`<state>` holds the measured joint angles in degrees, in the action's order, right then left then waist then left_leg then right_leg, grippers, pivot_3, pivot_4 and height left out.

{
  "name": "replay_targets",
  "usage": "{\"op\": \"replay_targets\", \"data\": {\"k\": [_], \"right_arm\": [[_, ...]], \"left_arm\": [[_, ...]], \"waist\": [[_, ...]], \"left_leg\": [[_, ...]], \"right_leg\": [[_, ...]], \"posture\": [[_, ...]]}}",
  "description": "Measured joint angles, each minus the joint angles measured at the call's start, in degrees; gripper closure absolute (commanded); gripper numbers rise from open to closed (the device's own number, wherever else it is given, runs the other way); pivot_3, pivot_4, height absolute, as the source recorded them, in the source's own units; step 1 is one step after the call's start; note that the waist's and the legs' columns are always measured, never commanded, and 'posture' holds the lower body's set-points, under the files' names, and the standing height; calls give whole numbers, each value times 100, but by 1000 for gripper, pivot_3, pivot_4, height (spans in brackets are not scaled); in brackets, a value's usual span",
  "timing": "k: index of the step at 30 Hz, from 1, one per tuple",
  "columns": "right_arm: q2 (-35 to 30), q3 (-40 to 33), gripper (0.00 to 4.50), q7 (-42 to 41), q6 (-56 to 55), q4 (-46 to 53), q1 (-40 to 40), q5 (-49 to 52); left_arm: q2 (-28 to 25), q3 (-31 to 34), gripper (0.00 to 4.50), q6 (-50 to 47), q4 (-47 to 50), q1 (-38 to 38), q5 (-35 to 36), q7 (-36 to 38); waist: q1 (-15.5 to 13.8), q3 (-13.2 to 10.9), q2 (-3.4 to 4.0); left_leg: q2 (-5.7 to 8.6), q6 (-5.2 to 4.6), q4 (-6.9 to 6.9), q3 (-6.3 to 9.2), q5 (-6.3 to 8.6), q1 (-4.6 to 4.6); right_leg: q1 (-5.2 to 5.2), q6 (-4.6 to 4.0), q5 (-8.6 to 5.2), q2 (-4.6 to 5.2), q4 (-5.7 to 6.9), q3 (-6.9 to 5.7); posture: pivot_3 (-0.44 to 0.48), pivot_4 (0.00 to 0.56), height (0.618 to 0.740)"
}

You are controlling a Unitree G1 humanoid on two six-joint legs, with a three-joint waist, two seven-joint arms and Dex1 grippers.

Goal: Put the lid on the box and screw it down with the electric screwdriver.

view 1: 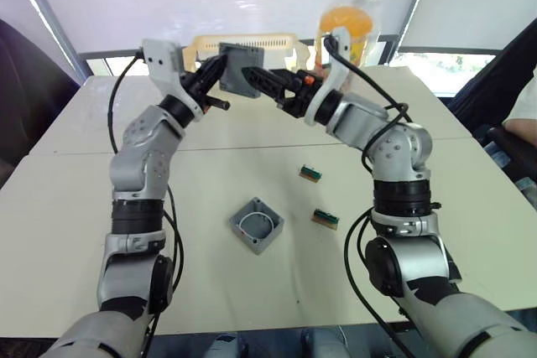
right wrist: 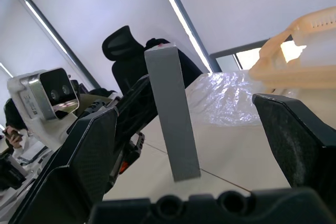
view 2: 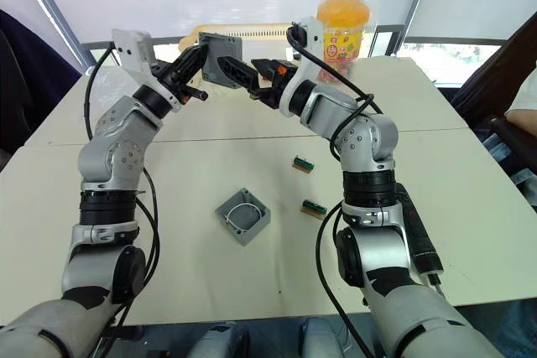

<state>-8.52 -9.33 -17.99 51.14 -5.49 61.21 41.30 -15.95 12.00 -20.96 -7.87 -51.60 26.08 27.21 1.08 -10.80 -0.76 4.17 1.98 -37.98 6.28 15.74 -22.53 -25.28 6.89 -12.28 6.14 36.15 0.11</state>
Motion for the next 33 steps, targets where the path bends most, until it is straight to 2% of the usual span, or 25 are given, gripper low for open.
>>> {"op": "replay_targets", "data": {"k": [2, 8, 9, 18, 21, 25, 29, 33], "right_arm": [[12, -1, 842, 34, 0, 0, 0, -1], [71, 42, 3908, 35, -1, 89, -3, 44], [66, 62, 4277, 54, 14, 99, -7, 35], [9, 42, 4261, 34, 103, 312, -180, 90], [-62, 59, 4261, -68, 90, 332, -243, 98], [-176, 192, 4261, -333, -149, 394, -386, -50], [-586, 516, 4261, -805, -917, 617, -570, -558], [-1330, 938, 4261, -1526, -2173, 931, -1208, -1439]], "left_arm": [[9, -3, 4500, -5, 44, 0, 57, 15], [6, -4, 4500, -76, 83, 1, 76, -1], [-3, 0, 4500, -86, 94, 1, 77, -2], [-34, -59, 4500, -130, 100, 13, 78, 134], [-115, -93, 3534, -205, 106, 13, 95, 231], [-180, -98, 1536, -317, 141, 28, 203, 295], [-567, 75, 1536, -862, 404, 336, 618, 456], [-1146, 550, 1536, -1513, 701, 903, 1087, 505]], "waist": [[12, 0, 0], [8, 0, 1], [6, 0, 0], [1, 0, 1], [6, 0, 1], [10, -1, 1], [29, -1, 2], [23, -1, 2]], "left_leg": [[-2, 0, 0, 0, 0, 0], [-4, -5, 0, 0, 3, 0], [-4, -12, 0, 1, 7, 0], [-3, -15, 0, 1, 8, 0], [-4, -15, 1, 1, 9, 0], [-5, -16, 1, 0, 9, 0], [-6, -16, 1, -1, 10, 0], [-6, -22, 1, -2, 13, 1]], "right_leg": [[-1, 0, 0, -4, 0, 2], [-1, -1, 0, -12, 0, 9], [-1, -1, 0, -13, 0, 9], [-1, -1, 0, -13, -1, 10], [-1, -1, 0, -16, 0, 10], [-2, -1, 0, -16, 0, 11], [-3, 0, 0, -18, 0, 13], [-3, 0, -1, -19, -3, 13]], "posture": [[0, 150, 740], [0, 150, 740], [0, 150, 740], [0, 150, 740], [0, 150, 740], [0, 150, 740], [0, 150, 740], [0, 150, 740]]}}
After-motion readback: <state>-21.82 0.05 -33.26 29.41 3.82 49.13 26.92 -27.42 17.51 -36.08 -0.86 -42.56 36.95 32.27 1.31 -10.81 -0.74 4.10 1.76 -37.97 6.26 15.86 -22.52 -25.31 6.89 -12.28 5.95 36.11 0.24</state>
